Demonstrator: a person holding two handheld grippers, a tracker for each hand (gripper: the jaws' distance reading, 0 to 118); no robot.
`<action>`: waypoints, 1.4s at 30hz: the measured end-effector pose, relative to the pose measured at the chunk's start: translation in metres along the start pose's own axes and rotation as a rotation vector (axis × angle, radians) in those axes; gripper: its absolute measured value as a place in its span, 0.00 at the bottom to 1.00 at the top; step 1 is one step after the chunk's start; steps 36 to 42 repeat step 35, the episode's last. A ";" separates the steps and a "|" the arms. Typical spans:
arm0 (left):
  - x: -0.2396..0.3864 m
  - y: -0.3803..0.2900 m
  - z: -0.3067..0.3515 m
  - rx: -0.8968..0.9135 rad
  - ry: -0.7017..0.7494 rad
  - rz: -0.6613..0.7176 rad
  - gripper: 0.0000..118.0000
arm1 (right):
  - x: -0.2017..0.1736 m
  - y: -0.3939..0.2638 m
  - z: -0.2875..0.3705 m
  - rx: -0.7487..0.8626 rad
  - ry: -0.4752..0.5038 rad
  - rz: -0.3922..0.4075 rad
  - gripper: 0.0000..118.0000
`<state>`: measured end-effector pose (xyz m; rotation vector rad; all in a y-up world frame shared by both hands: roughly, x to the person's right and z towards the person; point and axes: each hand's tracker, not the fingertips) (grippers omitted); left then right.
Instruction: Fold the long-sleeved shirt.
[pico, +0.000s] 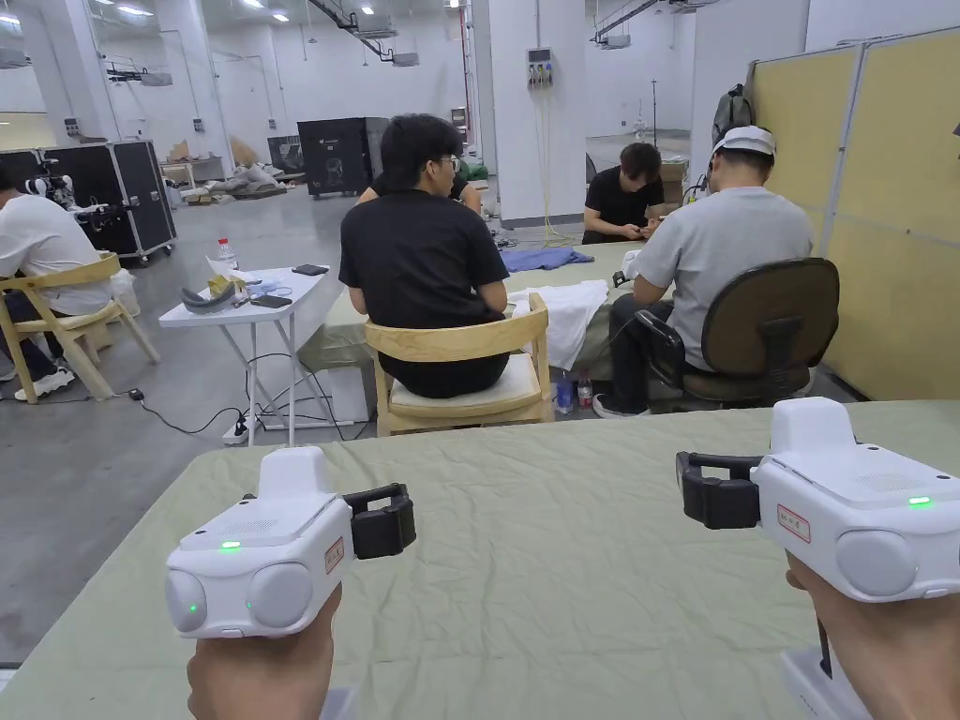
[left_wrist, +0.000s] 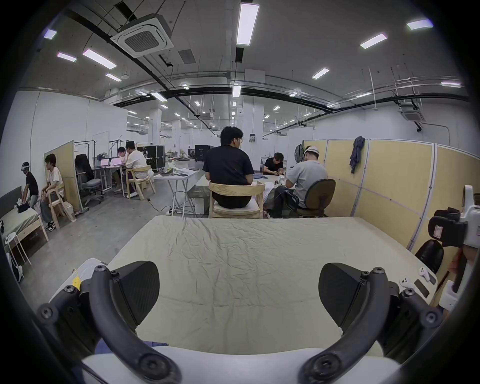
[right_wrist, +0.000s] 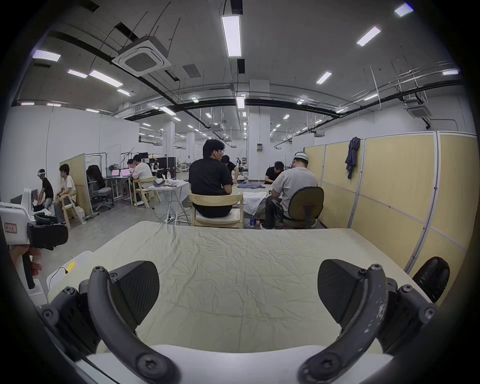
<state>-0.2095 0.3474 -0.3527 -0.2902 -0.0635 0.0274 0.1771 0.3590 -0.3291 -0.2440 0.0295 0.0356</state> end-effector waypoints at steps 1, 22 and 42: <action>0.001 0.000 0.001 0.002 0.004 -0.003 1.00 | 0.000 0.000 0.000 0.000 0.003 0.000 1.00; 0.019 0.007 0.029 -0.019 0.104 0.059 1.00 | 0.000 -0.009 -0.002 -0.030 0.006 0.005 1.00; 0.025 -0.004 0.034 -0.028 0.122 0.010 0.98 | -0.008 -0.009 -0.001 -0.035 0.019 0.013 1.00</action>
